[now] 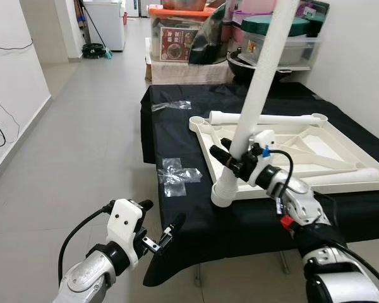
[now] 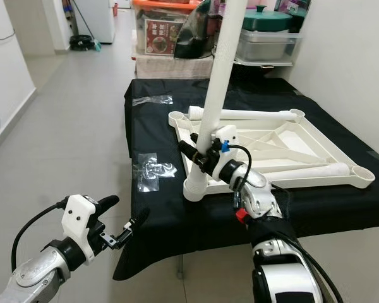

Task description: Building children table

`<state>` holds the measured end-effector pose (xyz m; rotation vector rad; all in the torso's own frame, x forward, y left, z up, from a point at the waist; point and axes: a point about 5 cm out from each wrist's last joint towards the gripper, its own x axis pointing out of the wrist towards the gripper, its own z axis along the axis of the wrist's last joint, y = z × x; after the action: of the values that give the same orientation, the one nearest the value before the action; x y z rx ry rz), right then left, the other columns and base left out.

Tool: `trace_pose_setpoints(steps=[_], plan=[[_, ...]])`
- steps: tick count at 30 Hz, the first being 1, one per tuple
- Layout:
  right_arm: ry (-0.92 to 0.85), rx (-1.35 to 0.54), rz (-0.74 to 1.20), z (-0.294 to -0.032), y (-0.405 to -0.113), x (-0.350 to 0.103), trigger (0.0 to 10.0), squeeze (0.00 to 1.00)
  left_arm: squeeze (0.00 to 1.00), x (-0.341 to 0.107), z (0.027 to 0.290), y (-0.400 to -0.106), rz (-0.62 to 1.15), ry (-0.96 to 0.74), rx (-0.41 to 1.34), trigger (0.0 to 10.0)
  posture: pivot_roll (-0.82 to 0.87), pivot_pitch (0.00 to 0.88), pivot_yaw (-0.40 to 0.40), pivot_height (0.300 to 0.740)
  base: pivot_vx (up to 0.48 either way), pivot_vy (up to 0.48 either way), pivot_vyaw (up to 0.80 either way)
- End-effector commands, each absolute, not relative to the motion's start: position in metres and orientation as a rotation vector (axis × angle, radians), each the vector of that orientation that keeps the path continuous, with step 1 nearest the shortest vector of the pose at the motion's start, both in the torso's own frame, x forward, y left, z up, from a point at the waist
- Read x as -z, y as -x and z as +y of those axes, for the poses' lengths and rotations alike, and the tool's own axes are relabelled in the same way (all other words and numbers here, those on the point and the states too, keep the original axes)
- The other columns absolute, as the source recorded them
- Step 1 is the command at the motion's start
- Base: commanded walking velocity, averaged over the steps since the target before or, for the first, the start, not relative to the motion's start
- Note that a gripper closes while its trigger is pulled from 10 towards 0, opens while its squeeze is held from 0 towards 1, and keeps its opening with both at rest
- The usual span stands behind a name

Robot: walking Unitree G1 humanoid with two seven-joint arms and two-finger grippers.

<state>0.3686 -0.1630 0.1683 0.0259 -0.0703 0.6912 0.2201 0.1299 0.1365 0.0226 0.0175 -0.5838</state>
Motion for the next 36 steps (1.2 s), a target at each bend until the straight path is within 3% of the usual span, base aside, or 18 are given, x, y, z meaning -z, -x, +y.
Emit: trace_pose_setpoints(steps=[1,14,36], plan=[[-0.035,-0.693,-0.027,-0.160,-0.368,-0.158,10.0,0.00,0.00,-0.137,0.129,-0.221,0.023,-0.029,0.598,10.0,0.08,0.000,-0.079,0.740,0.000,0.000,0.00],[-0.035,-0.632,-0.081,-0.161,-0.378,-0.167,10.0,0.00,0.00,-0.135,0.128,-0.222,0.029,-0.022,0.609,10.0,0.08,0.000,-0.073,0.740,0.000,0.000,0.00],[-0.030,-0.679,-0.003,-0.177,-0.356,-0.131,10.0,0.00,0.00,-0.134,0.125,-0.223,0.034,-0.009,0.615,10.0,0.06,0.000,-0.070,0.740,0.000,0.000,0.00]])
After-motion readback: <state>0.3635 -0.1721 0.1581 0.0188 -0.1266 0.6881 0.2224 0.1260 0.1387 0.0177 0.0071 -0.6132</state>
